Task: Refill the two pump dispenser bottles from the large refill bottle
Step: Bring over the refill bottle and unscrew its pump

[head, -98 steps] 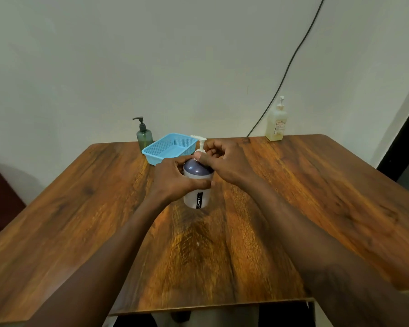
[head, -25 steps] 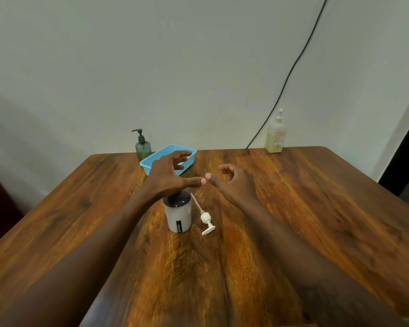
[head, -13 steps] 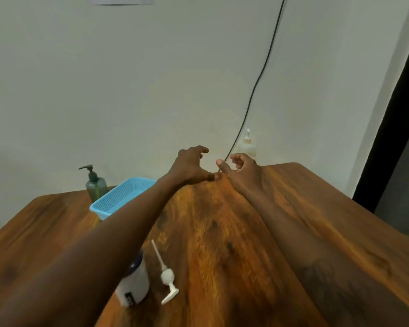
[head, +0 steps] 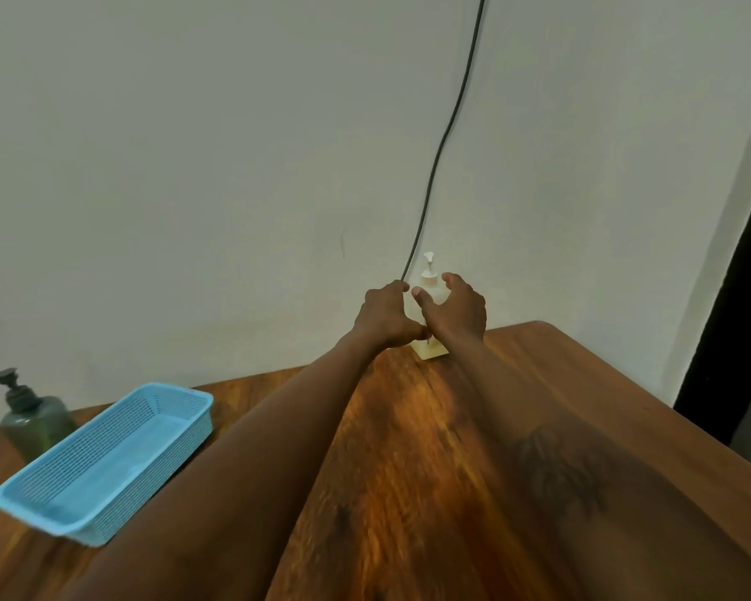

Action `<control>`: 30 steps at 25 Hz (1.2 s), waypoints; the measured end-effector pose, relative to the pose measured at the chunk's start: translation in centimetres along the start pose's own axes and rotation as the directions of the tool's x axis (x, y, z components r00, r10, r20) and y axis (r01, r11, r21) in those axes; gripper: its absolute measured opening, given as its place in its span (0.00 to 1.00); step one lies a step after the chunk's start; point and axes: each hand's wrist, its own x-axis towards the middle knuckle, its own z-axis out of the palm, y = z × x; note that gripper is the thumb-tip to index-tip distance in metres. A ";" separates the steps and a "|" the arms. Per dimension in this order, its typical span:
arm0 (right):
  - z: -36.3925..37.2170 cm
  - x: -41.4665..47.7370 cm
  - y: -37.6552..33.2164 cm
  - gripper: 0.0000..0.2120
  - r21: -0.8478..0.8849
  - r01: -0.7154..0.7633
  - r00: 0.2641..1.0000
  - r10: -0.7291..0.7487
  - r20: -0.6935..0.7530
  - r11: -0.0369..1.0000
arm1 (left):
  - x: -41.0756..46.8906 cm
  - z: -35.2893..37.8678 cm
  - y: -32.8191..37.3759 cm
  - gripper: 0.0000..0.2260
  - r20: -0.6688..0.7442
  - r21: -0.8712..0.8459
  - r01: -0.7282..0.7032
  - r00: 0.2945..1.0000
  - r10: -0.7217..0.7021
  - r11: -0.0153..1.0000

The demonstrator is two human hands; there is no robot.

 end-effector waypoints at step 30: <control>-10.3 -22.4 -13.0 0.14 0.191 0.324 0.941 -0.337 0.039 0.927 | -25.1 -12.7 0.2 0.22 -0.045 -0.281 0.054 0.997 -0.070 0.958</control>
